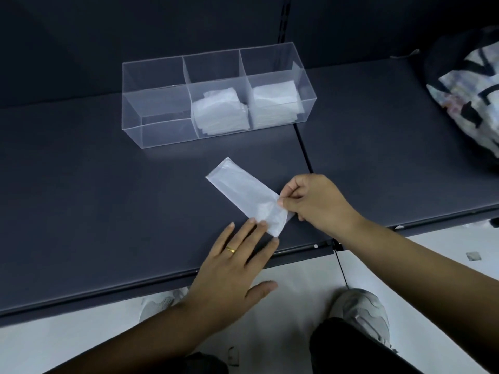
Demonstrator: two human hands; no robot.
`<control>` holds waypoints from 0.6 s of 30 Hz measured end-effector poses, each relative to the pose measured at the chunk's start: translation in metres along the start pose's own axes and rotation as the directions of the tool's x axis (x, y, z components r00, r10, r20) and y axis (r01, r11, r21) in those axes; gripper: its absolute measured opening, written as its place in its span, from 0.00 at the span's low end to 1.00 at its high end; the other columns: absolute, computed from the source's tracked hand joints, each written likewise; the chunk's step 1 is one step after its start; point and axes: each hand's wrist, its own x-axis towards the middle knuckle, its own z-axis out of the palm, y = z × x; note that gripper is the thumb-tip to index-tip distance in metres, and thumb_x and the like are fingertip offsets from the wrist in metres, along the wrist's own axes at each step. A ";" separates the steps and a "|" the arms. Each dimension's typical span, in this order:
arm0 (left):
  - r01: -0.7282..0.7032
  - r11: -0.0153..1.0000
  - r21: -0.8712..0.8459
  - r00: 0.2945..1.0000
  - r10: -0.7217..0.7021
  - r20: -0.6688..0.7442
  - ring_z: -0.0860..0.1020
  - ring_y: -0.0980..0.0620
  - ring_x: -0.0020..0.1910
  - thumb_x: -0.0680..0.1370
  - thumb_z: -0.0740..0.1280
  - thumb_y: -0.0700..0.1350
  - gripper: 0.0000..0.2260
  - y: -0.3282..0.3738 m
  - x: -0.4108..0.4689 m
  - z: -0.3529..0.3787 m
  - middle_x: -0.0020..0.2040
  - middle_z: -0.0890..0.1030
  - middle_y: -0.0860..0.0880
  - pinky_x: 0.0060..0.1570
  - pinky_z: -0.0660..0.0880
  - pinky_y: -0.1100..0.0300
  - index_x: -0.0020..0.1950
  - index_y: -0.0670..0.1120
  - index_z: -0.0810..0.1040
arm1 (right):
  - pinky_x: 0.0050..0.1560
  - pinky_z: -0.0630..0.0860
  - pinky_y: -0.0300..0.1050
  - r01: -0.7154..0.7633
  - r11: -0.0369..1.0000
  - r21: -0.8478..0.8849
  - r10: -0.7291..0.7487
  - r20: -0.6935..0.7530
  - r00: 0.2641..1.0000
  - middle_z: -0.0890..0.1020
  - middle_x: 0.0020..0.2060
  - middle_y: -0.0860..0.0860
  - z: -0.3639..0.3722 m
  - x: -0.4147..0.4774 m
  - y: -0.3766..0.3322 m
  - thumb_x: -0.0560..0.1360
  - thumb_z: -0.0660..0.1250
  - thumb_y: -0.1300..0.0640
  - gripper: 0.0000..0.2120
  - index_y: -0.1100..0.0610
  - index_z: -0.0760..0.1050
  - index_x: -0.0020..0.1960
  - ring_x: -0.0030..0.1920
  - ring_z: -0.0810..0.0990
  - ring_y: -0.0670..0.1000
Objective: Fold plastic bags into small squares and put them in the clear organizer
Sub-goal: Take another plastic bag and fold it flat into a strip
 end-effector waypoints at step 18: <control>0.183 0.969 -0.166 0.963 -0.211 -0.168 0.73 0.45 0.67 0.74 0.66 0.58 0.29 -0.007 0.036 0.001 0.66 0.76 0.42 0.67 0.69 0.48 0.66 0.37 0.76 | 0.32 0.71 0.32 -0.108 0.988 0.109 0.078 0.248 0.966 0.82 0.31 0.46 -0.023 -0.016 -0.014 0.71 0.73 0.62 0.08 0.55 0.77 0.48 0.28 0.75 0.42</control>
